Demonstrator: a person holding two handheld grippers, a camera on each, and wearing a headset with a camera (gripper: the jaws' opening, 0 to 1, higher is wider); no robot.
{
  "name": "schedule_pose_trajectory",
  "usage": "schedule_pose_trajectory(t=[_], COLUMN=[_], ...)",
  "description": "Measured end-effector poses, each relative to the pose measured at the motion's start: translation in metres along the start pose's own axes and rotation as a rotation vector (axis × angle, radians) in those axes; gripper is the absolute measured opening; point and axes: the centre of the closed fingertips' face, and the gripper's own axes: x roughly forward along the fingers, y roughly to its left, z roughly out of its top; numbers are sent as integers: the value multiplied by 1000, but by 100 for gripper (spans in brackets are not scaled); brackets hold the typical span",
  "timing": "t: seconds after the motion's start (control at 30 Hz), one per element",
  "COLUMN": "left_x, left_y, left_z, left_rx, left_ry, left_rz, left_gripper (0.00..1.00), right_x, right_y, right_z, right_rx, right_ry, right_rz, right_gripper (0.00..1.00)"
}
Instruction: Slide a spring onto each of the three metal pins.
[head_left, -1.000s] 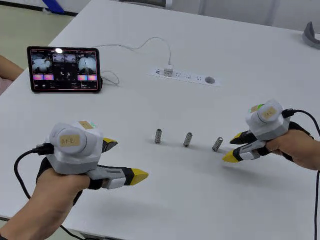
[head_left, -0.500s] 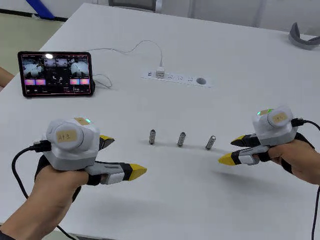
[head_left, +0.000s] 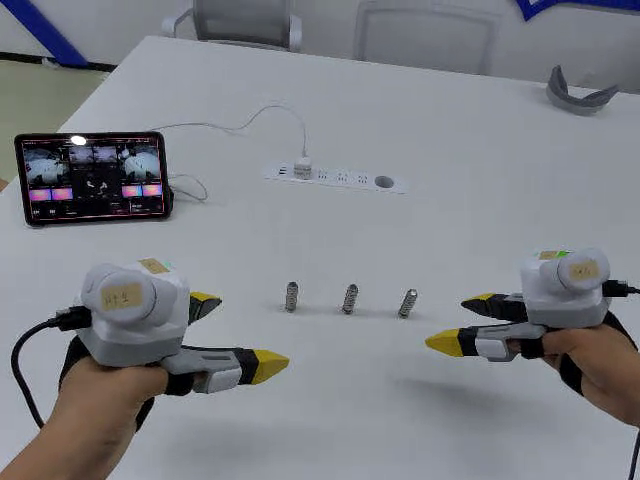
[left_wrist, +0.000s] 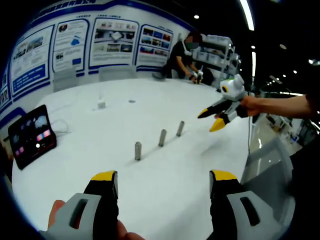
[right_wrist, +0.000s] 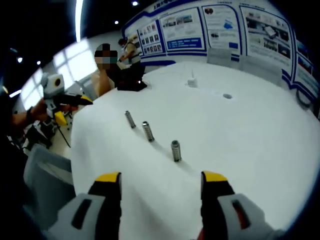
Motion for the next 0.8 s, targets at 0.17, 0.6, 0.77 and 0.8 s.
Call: schedule_pose_trajectory(t=[0.17, 0.6, 0.77, 0.8], left_x=[2, 5, 5, 5], left_y=[2, 5, 8, 8], left_z=[0, 8, 7, 7], left_rx=[7, 6, 4, 3], left_ry=[5, -11, -9, -9], left_rz=[2, -10, -9, -10], left_gripper=[77, 80, 80, 80], right_x=[-9, -25, -29, -29], right_y=[0, 20, 24, 25], right_z=[8, 12, 7, 6], right_rx=[39, 75, 87, 90], right_ry=[-70, -167, -172, -172], right_rz=[-31, -52, -62, -63], right_gripper=[67, 76, 80, 80])
